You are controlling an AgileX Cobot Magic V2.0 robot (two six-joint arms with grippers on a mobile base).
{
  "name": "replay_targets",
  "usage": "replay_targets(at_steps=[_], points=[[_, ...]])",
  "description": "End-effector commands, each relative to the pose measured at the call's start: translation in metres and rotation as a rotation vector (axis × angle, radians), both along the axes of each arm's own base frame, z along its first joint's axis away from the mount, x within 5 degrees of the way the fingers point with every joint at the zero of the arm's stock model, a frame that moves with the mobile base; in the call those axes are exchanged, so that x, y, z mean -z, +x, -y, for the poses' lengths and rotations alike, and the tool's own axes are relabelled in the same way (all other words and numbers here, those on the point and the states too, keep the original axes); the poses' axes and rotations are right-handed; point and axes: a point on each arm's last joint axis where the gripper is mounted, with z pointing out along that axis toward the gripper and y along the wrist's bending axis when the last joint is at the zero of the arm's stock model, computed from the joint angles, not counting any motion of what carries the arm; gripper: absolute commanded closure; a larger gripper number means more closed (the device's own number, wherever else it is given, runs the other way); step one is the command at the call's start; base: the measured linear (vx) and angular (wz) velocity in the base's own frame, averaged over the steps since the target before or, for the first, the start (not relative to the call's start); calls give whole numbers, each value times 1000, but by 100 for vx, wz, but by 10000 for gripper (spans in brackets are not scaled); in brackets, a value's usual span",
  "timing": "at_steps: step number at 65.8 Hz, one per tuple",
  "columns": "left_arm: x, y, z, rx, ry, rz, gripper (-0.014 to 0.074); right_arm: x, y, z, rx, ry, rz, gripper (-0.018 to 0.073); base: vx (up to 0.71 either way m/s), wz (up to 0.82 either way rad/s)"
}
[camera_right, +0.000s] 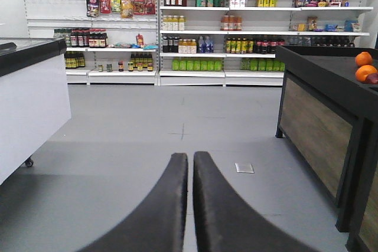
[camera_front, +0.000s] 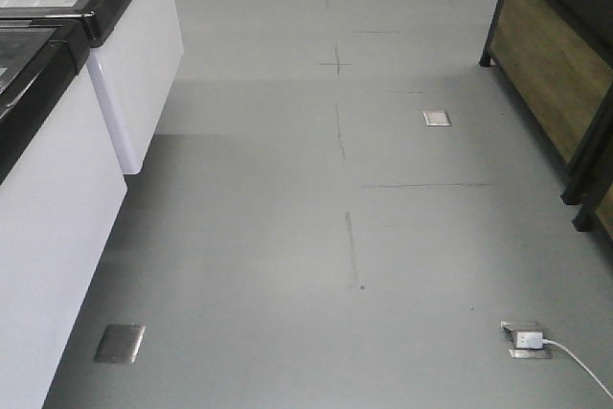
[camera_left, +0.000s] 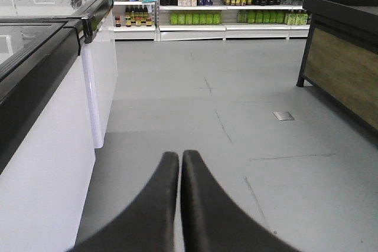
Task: Left arm holds basket, right arm returns cookies
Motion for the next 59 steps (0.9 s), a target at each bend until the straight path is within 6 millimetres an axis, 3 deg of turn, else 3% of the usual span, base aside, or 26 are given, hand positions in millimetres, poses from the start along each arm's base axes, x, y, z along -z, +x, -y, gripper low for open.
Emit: replay_targets(at_steps=[1, 18, 26, 42, 59], points=[[-20, -2, 0, 1, -19, 129, 604, -2, -1, 0, 6, -9, 75, 570, 0, 0], [-27, -2, 0, 3, -40, 199, 604, -2, -1, 0, 6, -9, 75, 570, 0, 0], [-39, -4, 0, 6, -47, 288, 604, -2, -1, 0, 6, -9, 75, 570, 0, 0], [-88, -3, 0, 4, -1, 327, 603, -2, -1, 0, 6, -9, 75, 570, 0, 0], [-137, 28, 2, 4, 48, 183, 603, -2, -1, 0, 6, -9, 75, 570, 0, 0]])
